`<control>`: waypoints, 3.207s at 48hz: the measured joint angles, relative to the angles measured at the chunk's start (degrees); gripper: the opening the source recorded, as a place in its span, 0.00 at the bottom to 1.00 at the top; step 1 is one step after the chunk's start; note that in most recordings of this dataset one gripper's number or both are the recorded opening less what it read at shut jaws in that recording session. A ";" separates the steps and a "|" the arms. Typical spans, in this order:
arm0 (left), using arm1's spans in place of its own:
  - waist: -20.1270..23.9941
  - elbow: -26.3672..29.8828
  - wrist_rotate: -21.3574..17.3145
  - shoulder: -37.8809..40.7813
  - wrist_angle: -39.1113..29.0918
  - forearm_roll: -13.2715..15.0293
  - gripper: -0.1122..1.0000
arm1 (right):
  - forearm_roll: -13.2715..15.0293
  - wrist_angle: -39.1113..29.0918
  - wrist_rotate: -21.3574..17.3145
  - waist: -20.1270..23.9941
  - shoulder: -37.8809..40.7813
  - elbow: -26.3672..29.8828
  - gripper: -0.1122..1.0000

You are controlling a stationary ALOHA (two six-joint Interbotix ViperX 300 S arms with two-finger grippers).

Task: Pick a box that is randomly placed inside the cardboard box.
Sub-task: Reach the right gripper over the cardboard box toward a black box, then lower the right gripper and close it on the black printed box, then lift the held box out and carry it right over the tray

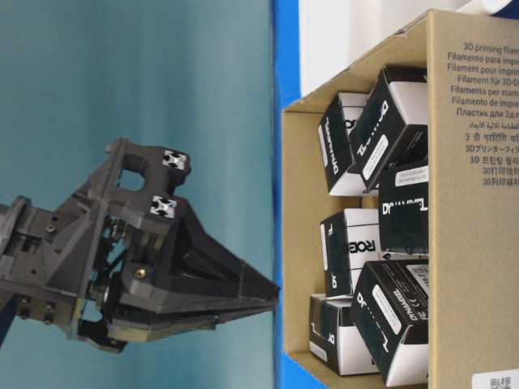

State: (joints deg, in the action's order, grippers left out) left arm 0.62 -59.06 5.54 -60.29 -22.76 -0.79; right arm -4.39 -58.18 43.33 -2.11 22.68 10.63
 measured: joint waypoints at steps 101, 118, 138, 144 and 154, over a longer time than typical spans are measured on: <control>0.00 0.00 0.26 0.09 0.00 0.00 0.04 | 2.55 9.32 0.44 4.13 7.47 -1.14 0.72; 0.00 0.00 0.26 0.09 0.00 -0.09 0.04 | 2.55 6.15 -6.15 2.55 2.46 0.88 0.72; 0.00 0.00 0.26 0.09 0.00 0.00 0.04 | 2.55 -6.15 -17.40 -4.48 -12.83 0.70 0.70; 0.00 -0.09 0.26 0.09 0.00 -0.09 0.04 | 2.55 -8.88 -19.60 -6.15 -16.52 -2.29 0.70; -0.09 0.00 0.26 0.09 0.09 0.00 0.04 | 2.55 -9.58 -20.83 -9.40 -22.15 -10.37 0.70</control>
State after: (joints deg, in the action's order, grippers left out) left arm 0.53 -59.06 5.80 -60.21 -22.68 -0.79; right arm -1.85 -67.76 22.50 -11.51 0.53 0.26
